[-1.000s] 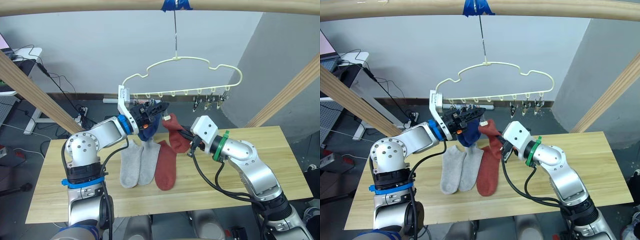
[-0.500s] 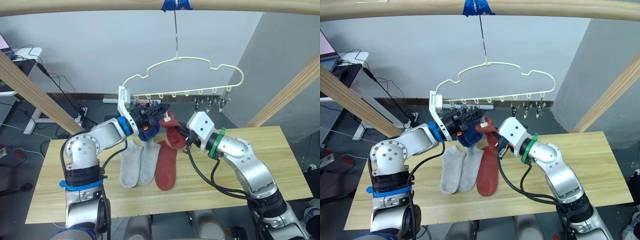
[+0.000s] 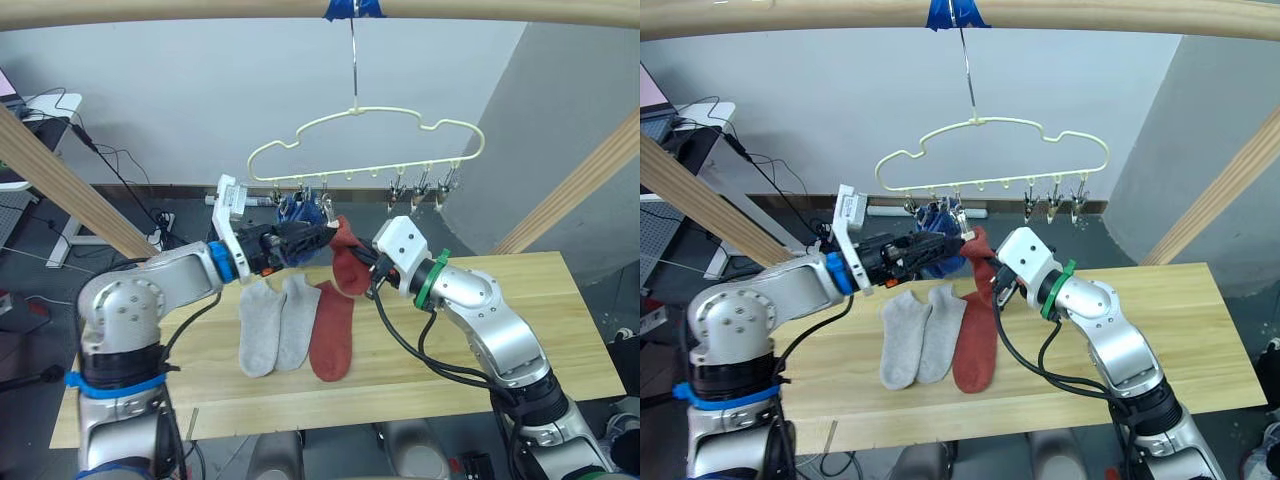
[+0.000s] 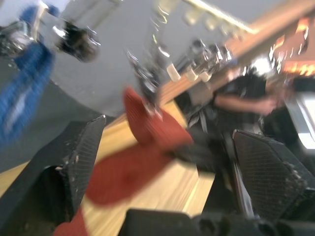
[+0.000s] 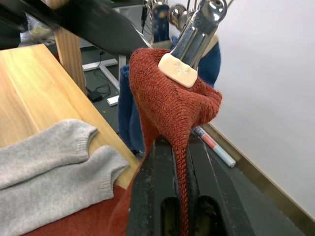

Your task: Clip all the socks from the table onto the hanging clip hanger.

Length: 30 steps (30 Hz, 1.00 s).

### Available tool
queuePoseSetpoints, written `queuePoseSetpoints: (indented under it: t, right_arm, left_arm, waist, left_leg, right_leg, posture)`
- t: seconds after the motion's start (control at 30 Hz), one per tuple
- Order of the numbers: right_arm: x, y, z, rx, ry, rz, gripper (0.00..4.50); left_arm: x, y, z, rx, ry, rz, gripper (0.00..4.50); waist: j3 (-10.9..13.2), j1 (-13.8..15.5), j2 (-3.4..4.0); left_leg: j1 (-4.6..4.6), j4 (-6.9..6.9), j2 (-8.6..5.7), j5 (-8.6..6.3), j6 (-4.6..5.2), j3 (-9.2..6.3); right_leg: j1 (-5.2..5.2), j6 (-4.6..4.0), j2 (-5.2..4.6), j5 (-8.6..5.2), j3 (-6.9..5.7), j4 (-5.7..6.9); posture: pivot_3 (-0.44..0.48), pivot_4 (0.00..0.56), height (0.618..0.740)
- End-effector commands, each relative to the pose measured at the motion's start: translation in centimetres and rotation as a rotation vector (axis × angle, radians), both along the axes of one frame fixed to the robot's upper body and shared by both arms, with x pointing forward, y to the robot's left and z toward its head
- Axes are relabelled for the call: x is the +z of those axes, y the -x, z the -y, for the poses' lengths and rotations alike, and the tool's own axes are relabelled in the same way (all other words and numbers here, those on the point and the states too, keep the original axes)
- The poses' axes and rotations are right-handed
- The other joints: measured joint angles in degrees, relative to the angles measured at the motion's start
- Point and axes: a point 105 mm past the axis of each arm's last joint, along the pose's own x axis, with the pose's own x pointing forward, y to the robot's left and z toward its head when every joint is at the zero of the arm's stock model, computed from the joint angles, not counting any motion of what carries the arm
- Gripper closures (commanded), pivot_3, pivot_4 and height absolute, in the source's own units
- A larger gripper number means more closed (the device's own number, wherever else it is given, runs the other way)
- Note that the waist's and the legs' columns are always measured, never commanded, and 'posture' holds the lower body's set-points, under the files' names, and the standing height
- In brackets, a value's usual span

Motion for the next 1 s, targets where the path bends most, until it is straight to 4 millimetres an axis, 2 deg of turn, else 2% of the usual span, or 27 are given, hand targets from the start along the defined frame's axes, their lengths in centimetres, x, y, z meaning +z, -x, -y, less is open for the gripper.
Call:
queuePoseSetpoints:
  t: [0.03,0.1,0.23,0.33,0.37,0.47,0.53,0.6,0.7,0.77,0.87,1.0]
  right_arm:
    - [0.6,-0.2,0.3,0.001,-0.036,0.01,3.41]
    - [0.0,-0.3,0.7,-0.005,-0.037,-0.018,2.72]
    - [-1.2,0.2,2.9,-0.016,-0.014,-0.069,1.33]
    - [-1.6,0.8,5.1,-0.049,0.019,-0.089,0.23]
    - [-1.6,1.0,5.4,-0.054,0.015,-0.094,0.05]
    - [0.0,1.1,5.8,-0.116,-0.084,-0.079,0.05]
    - [1.3,1.4,5.7,-0.152,-0.154,-0.058,0.05]
    - [2.6,1.7,5.3,-0.178,-0.225,-0.033,0.05]
    - [4.4,1.8,5.0,-0.226,-0.267,0.055,0.99]
    - [5.2,1.8,4.8,-0.254,-0.272,0.113,1.69]
    - [5.8,1.6,4.5,-0.276,-0.267,0.171,1.69]
    - [5.6,0.9,4.5,-0.338,-0.29,0.169,1.69]
  left_arm:
    - [0.9,1.7,0.6,-0.079,-0.066,0.134,0.0]
    - [0.7,2.1,0.5,-0.091,-0.079,0.15,0.0]
    - [-1.0,2.3,0.0,-0.086,-0.212,0.226,0.0]
    - [-0.5,2.1,-0.1,-0.038,-0.182,0.331,0.0]
    - [-0.4,2.0,-0.1,-0.014,-0.185,0.372,0.0]
    - [-1.0,1.8,-0.5,0.06,-0.204,0.417,0.0]
    - [-0.5,1.8,-0.7,0.122,-0.166,0.477,0.0]
    - [-0.6,2.2,-0.4,0.091,-0.168,0.494,0.0]
    - [0.5,2.8,-0.2,0.041,-0.086,0.523,0.0]
    - [0.7,3.0,-0.2,0.026,-0.092,0.55,0.0]
    - [0.5,2.8,-0.4,0.024,-0.119,0.571,0.0]
    - [0.8,2.9,0.0,0.011,-0.09,0.566,0.0]
  waist:
    - [0.0,0.3,0.0]
    - [0.0,0.8,0.0]
    - [0.1,1.7,0.07]
    - [0.1,2.0,0.11]
    - [0.1,2.0,0.1]
    - [0.2,1.7,0.13]
    - [0.2,1.5,0.16]
    - [0.2,1.7,0.15]
    - [0.2,1.8,0.21]
    - [0.2,1.8,0.21]
    - [0.2,1.8,0.22]
    - [0.2,1.7,0.22]
  left_leg:
    - [0.0,0.0,0.0,0.0,0.0,0.0]
    - [-0.01,0.0,0.0,0.0,0.0,-0.02]
    - [-0.02,-0.01,0.0,0.0,0.0,0.0]
    - [-0.13,-0.02,-0.02,0.0,0.01,-0.03]
    - [-0.16,-0.02,-0.04,0.0,0.01,-0.03]
    - [-0.15,-0.02,-0.04,-0.01,0.02,-0.01]
    - [-0.08,-0.12,0.01,-0.01,0.02,0.02]
    - [-0.05,-0.17,0.02,0.0,0.02,0.01]
    - [-0.08,-0.17,0.0,0.0,0.01,-0.04]
    - [-0.1,-0.16,-0.03,0.0,0.01,-0.01]
    - [-0.09,-0.17,-0.01,0.0,0.01,-0.02]
    - [-0.08,-0.23,-0.01,0.0,0.01,-0.02]
  right_leg:
    - [0.0,0.0,0.0,0.0,0.0,-0.01]
    - [0.01,0.0,0.0,0.0,-0.03,-0.02]
    - [0.02,-0.01,0.0,-0.01,-0.02,-0.08]
    - [0.01,-0.01,-0.03,-0.01,-0.06,-0.22]
    - [0.01,0.0,-0.06,-0.01,-0.06,-0.26]
    - [0.0,0.0,-0.08,-0.01,-0.05,-0.28]
    - [0.0,-0.01,-0.05,-0.01,-0.01,-0.24]
    - [-0.01,-0.01,-0.05,-0.01,-0.02,-0.22]
    - [-0.02,-0.01,-0.04,-0.01,-0.05,-0.23]
    - [-0.01,0.0,-0.06,-0.01,-0.04,-0.26]
    - [-0.01,0.0,-0.05,-0.01,-0.07,-0.27]
    - [-0.02,-0.01,-0.05,-0.01,-0.07,-0.27]
  posture:
    - [-0.118,0.266,0.74]
    - [-0.104,0.266,0.74]
    - [-0.09,0.274,0.74]
    - [-0.087,0.279,0.74]
    - [-0.087,0.279,0.74]
    - [-0.079,0.284,0.74]
    - [-0.078,0.286,0.74]
    - [-0.081,0.286,0.74]
    - [-0.083,0.289,0.74]
    - [-0.086,0.286,0.74]
    - [-0.091,0.285,0.74]
    - [-0.093,0.281,0.74]
